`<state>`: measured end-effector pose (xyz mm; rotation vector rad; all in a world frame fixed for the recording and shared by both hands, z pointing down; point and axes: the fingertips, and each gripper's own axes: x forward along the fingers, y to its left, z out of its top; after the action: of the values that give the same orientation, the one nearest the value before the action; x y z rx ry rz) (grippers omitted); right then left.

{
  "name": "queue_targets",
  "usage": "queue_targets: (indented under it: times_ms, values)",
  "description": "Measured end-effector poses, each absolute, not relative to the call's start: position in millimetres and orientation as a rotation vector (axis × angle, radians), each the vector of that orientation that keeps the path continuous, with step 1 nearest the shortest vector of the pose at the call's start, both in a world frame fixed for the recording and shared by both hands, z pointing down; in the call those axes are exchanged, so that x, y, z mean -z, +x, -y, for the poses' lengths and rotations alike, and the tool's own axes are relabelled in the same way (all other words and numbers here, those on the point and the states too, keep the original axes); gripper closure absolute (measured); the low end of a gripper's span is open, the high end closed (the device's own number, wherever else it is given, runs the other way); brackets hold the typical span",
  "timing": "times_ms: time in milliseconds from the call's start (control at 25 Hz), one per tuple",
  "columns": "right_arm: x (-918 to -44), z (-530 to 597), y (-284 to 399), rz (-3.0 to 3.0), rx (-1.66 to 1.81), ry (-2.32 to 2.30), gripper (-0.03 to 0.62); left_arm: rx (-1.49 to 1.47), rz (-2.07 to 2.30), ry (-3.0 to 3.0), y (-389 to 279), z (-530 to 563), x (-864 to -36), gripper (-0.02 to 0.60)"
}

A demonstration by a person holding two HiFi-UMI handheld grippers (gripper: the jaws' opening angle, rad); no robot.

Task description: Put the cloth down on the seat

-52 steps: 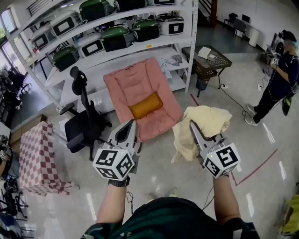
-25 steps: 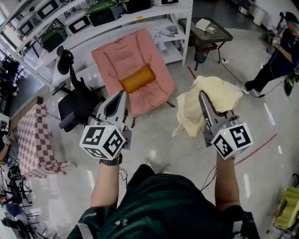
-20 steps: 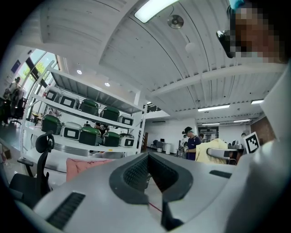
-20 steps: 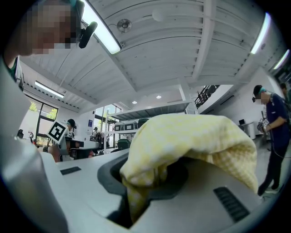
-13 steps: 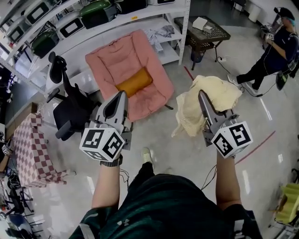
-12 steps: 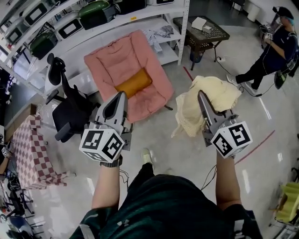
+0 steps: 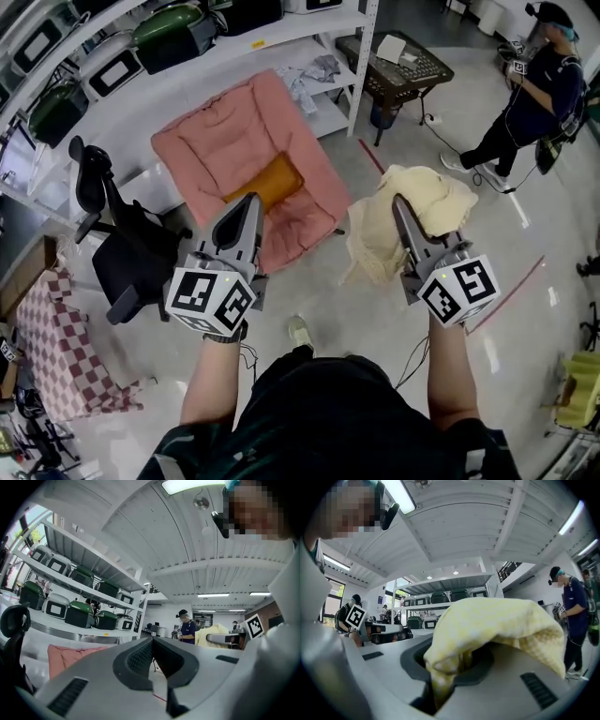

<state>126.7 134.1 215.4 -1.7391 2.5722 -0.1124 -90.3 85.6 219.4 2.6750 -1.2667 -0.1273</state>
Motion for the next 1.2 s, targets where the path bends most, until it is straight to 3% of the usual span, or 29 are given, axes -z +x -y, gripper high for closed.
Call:
queue_targets:
  times_ms: [360, 1200]
  values:
    - [-236, -61, 102, -2.559, 0.149, -1.789, 0.539, 0.101, 1.232, 2.677, -112, -8, -243, 0.575]
    - [-379, 208, 132, -2.688, 0.472, -1.622, 0.539, 0.012, 1.323, 2.592, -57, 206, -342, 0.575]
